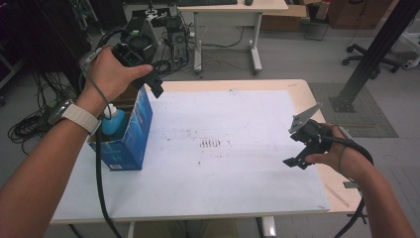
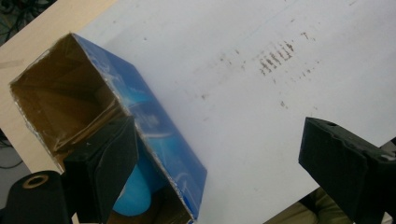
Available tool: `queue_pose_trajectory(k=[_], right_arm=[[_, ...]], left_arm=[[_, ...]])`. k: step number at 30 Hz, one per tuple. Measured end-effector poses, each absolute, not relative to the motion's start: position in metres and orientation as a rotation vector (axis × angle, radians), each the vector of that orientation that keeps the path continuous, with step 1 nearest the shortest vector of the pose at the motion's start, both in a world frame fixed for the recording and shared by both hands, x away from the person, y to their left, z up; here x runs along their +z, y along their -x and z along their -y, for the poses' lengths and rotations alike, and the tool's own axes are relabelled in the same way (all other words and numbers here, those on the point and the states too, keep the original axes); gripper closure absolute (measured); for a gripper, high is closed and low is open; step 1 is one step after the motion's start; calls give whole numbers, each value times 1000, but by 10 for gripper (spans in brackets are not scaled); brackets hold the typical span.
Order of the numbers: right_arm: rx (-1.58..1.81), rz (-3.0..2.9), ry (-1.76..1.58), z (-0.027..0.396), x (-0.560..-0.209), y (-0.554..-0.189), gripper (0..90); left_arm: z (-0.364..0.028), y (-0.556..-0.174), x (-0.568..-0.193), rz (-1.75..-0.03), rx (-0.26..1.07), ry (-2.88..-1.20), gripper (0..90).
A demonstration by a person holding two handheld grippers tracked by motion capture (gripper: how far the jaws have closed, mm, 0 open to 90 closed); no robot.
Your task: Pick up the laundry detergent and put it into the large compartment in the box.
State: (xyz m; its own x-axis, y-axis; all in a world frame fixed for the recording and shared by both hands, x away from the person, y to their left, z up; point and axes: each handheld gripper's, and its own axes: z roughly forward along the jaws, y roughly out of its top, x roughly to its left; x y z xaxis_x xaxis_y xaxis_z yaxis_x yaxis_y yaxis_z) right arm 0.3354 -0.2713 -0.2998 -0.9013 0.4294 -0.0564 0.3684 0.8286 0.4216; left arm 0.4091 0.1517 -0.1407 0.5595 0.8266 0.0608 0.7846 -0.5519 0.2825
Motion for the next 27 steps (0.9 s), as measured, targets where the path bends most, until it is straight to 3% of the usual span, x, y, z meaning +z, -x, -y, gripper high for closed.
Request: queue_pose_trajectory(k=[27], right_arm=[[621,-2860,-622,269,-296,-341,106]], left_arm=[[-100,-404,-148,-940,187,-2724,119]])
